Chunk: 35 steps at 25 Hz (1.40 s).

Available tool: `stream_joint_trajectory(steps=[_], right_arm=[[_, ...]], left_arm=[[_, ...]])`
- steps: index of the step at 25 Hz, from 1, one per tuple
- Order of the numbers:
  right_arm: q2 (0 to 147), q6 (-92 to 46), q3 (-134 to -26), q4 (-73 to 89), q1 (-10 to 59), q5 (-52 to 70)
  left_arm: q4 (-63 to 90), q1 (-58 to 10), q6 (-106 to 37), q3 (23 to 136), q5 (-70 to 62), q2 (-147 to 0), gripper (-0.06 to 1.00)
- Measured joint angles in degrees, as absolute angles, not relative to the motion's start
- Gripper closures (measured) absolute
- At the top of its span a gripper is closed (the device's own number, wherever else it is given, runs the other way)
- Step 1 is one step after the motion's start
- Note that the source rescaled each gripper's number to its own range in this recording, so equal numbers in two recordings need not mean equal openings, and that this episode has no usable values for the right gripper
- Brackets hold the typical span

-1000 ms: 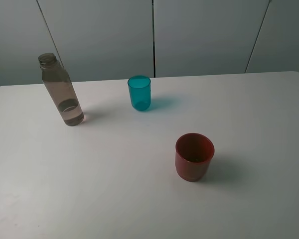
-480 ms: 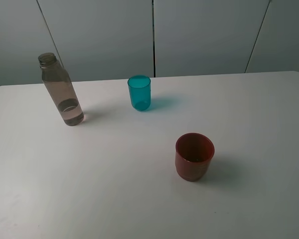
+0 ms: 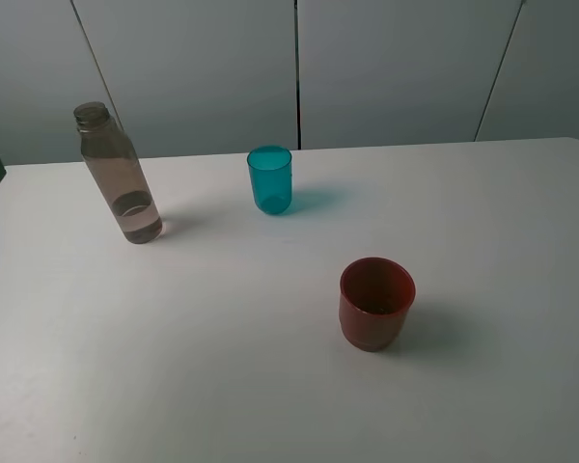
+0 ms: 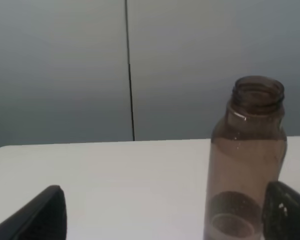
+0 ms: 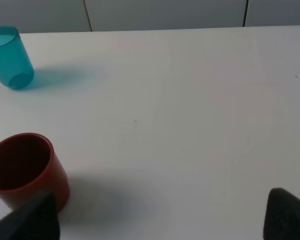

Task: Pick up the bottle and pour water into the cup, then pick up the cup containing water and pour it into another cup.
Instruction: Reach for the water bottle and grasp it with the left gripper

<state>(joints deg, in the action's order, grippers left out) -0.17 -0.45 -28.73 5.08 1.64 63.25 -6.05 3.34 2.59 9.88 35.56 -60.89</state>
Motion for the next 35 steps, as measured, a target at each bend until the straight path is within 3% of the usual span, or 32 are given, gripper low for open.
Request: stream_joint_trajectory(steps=[15,35], right_arm=[[-0.17,-0.45,-28.73,5.08,1.64,63.25],[-0.17,-0.45,-28.73,5.08,1.64,63.25]], left_arm=[[-10.16,3.34,-0.32,9.99,68.21,-90.38,-0.05],[-13.79,1.09,-1.85,21.11,69.39,-106.96,-0.06]])
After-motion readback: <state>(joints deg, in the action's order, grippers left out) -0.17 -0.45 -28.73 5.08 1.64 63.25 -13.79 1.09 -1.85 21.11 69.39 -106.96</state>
